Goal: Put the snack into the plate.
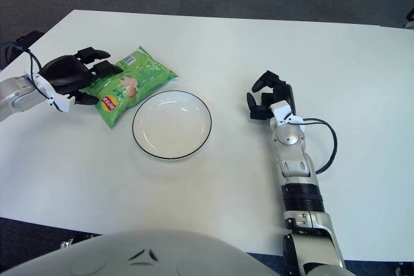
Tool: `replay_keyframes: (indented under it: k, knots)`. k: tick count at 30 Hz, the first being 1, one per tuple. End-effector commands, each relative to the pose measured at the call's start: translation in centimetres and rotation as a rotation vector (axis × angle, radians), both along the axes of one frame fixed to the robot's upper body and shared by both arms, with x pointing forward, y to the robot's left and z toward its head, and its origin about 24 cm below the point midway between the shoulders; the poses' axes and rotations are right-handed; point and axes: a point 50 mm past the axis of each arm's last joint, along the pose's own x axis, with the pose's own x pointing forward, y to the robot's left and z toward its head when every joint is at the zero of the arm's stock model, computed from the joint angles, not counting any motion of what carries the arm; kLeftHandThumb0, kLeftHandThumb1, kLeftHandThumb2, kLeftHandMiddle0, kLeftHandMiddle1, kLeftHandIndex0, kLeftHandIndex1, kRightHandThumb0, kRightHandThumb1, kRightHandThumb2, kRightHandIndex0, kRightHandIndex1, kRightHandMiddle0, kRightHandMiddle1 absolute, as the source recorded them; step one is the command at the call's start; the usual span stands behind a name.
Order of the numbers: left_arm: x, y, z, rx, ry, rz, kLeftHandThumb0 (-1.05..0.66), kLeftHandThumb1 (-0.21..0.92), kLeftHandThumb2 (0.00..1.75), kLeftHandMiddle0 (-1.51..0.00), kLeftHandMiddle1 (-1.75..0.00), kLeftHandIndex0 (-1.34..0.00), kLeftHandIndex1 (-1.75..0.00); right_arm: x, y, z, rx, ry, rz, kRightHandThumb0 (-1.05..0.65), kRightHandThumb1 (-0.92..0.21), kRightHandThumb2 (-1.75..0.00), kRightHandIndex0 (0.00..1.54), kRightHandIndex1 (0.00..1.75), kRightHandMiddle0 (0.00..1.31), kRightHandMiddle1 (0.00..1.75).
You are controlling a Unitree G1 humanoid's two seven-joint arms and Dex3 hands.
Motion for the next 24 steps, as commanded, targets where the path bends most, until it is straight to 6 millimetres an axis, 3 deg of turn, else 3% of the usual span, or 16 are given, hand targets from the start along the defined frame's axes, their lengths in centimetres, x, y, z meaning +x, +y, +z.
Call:
replay_keyframes:
  k: [1,15,17,20,24]
  knots:
    - [0.0,1.2,0.5,0.019,-0.030,0.037,-0.72,0.92,0.93,0.00,-0.56,0.00,-0.84,-1.4,-0.4,-3.6,0.007,0.180,-0.017,-0.52,-0.23,-1.43,1.33,1.75,0.69,1.75]
    - [0.6,1.5,1.6,-0.026,-0.174,0.093,-0.70,0.92,0.93,-0.02,-0.56,0.00,-0.82,-1.5,-0.6,-3.6,0.010,0.184,-0.013,-0.52,-0.22,-1.43,1.33,1.75,0.69,1.75]
    - [0.6,1.1,2.2,-0.065,-0.230,0.105,-0.70,0.92,0.91,-0.02,-0.56,0.00,-0.83,-1.5,-0.6,-3.6,0.008,0.186,-0.015,-0.52,-0.22,-1.43,1.33,1.75,0.69,1.75]
    - [0.1,-1.0,3.5,-0.172,-0.317,0.125,-0.71,0.92,0.86,-0.03,-0.58,0.00,-0.83,-1.4,-0.7,-3.6,0.004,0.187,-0.016,-0.52,-0.23,-1.43,1.33,1.75,0.69,1.75]
    - [-0.9,-2.6,3.9,-0.322,-0.337,0.216,-0.74,0.92,0.77,-0.04,-0.61,0.00,-0.83,-1.4,-0.7,-3.6,0.000,0.186,-0.013,-0.52,-0.23,-1.43,1.33,1.75,0.69,1.75]
